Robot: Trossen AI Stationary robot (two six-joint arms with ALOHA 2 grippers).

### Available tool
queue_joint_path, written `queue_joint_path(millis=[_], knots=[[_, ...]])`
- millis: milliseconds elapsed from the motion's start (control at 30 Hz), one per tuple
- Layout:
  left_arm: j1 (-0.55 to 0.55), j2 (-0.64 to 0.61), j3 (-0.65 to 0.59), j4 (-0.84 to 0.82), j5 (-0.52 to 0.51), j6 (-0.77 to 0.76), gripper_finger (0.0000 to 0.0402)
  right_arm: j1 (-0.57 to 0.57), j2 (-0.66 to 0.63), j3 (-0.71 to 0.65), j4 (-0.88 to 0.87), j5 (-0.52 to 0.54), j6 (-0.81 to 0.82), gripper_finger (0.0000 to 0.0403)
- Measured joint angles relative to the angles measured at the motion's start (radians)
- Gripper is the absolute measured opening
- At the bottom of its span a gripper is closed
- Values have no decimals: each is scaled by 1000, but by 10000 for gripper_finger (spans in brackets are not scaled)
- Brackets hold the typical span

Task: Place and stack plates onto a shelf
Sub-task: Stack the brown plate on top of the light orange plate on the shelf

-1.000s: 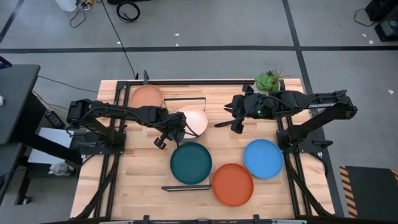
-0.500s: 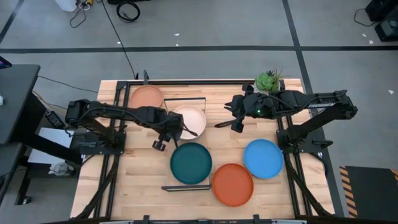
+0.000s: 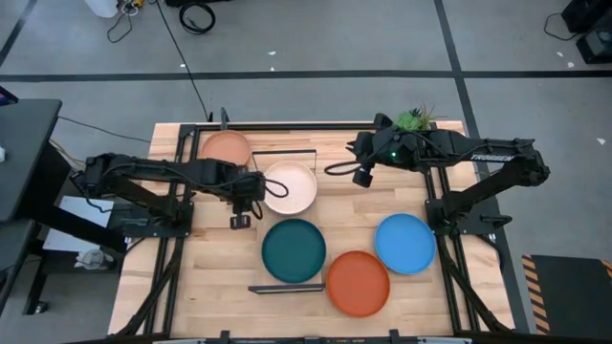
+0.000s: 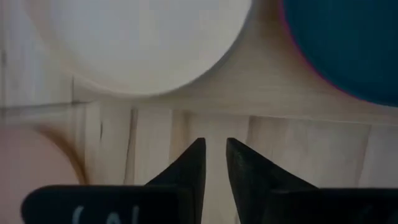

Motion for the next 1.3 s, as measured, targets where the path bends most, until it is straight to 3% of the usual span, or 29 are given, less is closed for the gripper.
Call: queue_joint_path(millis=[300, 600, 800, 933, 1067, 1300], knots=[[15, -259, -202, 169, 30, -117, 39, -18, 0, 0, 3, -79, 0, 52], [177, -452, -401, 205, 28, -243, 15, -29, 0, 0, 18, -125, 60, 52], [335, -437, -418, 194, 28, -310, 21, -42, 5, 0, 52, -164, 55, 52], [426, -391, -418, 196, 4, -204, 38, -58, 21, 0, 110, -191, -26, 52], [516, -317, -418, 210, 52, -149, 73, -82, 40, 0, 149, -234, -103, 52], [622, -188, -418, 249, 143, -127, 137, -94, 41, 0, 96, -323, -17, 52]])
